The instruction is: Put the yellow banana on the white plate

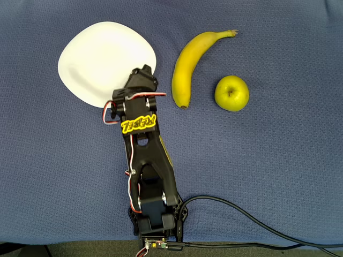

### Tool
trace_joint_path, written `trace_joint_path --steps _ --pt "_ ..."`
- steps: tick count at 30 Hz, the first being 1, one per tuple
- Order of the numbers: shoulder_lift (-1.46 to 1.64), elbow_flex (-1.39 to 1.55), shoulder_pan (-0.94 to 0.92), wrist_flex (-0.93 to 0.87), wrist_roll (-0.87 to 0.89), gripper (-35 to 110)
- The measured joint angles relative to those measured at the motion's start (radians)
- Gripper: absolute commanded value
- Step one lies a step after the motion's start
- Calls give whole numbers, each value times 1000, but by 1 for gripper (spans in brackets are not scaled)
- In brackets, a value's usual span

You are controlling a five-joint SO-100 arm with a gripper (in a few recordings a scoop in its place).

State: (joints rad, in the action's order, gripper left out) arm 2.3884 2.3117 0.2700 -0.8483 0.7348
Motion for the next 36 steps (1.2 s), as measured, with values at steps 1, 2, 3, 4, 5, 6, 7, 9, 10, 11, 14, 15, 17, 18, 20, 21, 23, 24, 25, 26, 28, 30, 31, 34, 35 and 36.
trace_joint_path --steps 1,2,3,4,5,6,7,9,10,11,14,15,17,18,20,21,23,24,25,26,28,30,31,34,35,36 --pt "-18 -25 -3 -11 38 15" --pt "-43 -54 -6 -25 77 15" --pt "-64 -81 -8 -35 115 16" --pt "-84 -107 -15 -44 155 17" --pt "-104 -130 -25 -52 193 19" --pt "-126 -155 -37 -63 232 21" --pt "-149 -183 -48 -80 272 23" --pt "-199 -238 -75 -118 339 23" --pt "-225 -262 -91 -133 368 23" --pt "-250 -284 -104 -149 390 23" --pt "-314 -348 -149 -187 436 23" --pt "-341 -374 -166 -202 446 24" --pt "-402 -423 -204 -230 465 24" --pt "-428 -443 -221 -239 469 24" --pt "-469 -476 -250 -252 476 24" --pt "-488 -489 -264 -255 476 24" --pt "-522 -518 -293 -256 482 24" --pt "-541 -534 -305 -259 489 24" --pt "-558 -549 -318 -264 502 25" --pt "-578 -568 -324 -273 514 26" --pt "-630 -624 -321 -314 546 28" --pt "-692 -696 -307 -376 577 29" --pt "-718 -730 -304 -405 588 29" --pt "-772 -805 -307 -446 611 29" --pt "-784 -821 -307 -453 615 29" --pt "-798 -833 -307 -454 620 29"
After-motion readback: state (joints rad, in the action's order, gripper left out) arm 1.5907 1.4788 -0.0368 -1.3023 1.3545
